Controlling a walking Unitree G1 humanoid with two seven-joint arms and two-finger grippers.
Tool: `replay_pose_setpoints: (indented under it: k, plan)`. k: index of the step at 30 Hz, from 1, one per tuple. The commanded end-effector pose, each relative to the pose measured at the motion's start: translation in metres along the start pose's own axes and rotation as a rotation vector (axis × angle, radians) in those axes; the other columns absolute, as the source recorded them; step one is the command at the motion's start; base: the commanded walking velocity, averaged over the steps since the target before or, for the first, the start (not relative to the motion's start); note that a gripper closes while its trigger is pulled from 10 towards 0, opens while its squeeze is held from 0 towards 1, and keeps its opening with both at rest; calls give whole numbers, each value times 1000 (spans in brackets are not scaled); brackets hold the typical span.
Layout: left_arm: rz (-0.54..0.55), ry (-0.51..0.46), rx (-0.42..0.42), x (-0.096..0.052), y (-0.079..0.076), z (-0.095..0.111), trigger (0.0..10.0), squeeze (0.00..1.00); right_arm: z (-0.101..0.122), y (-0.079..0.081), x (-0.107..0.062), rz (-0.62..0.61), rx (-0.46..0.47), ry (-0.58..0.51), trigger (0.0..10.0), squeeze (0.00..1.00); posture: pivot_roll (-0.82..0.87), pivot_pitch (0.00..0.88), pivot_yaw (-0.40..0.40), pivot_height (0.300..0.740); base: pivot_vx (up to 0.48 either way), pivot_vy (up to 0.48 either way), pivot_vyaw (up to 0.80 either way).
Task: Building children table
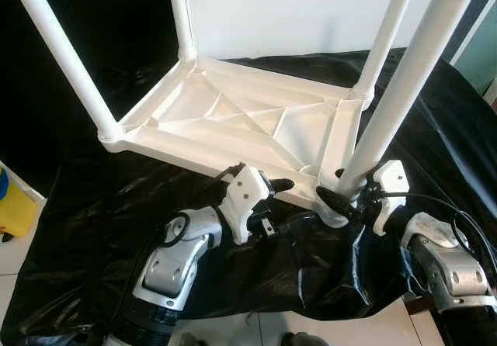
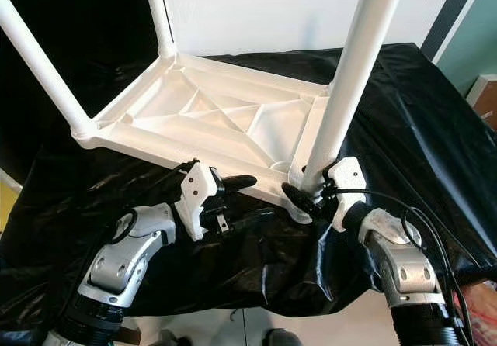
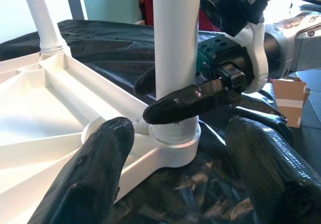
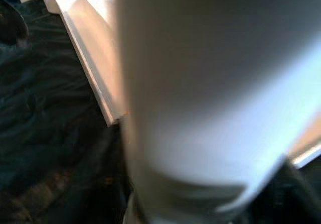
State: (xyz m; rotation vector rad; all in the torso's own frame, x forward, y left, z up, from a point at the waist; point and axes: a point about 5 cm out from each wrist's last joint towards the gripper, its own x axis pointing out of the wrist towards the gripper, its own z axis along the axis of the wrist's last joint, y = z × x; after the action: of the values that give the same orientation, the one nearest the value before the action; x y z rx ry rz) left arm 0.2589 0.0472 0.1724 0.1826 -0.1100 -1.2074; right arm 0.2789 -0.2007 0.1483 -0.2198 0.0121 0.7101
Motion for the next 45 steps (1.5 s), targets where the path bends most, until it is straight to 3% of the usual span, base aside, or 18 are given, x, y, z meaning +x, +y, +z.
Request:
replay_pose_setpoints:
  k: [1,5,6,14,17,21,26,28,31,33,35,37,45]
  plan:
    - [88,3,1,-2,5,1,10000,0,-8,6,2,50,0,37,0,0,-114,125,32,740,0,0,0]
    - [85,0,-2,-1,5,2,10000,0,-10,5,1,35,5,43,0,0,-117,127,33,740,0,0,0]
    - [85,-1,-3,-1,5,2,10000,0,-11,4,0,11,-4,40,10000,0,-119,128,32,740,0,0,0]
    - [82,-5,-13,1,3,1,10000,0,-10,7,2,-165,4,7,10000,0,-128,134,24,740,0,0,0]
    - [84,-9,-16,1,2,1,10000,0,-9,8,1,-306,13,-2,10000,0,-128,135,19,740,0,0,0]
    - [86,-8,-17,0,2,1,10000,0,-8,11,0,-355,26,-15,10000,0,-131,137,18,740,0,0,0]
    - [87,-16,-21,0,2,2,10000,0,-7,22,1,-599,115,-4,10000,0,-131,135,16,740,0,0,0]
    - [88,-17,-22,0,2,2,10000,0,-6,24,2,-629,123,-6,10000,0,-131,134,16,740,0,0,0]
    - [84,-16,-23,0,2,2,10000,0,-8,37,7,-775,177,9,10000,0,-132,135,16,740,0,0,0]
    - [84,-16,-23,0,2,2,10000,0,-8,37,7,-775,177,9,10000,0,-132,135,16,740,0,0,0]
    - [82,-18,-25,0,2,2,10000,0,-11,46,11,-884,233,28,10000,0,-131,136,16,740,0,0,0]
    - [81,-20,-26,1,2,3,10000,0,-11,54,19,-875,273,29,10000,0,-131,136,16,740,0,0,0]
    - [75,-19,-24,1,2,3,10000,0,-6,56,20,-898,288,31,10000,0,-131,135,23,740,0,0,0]
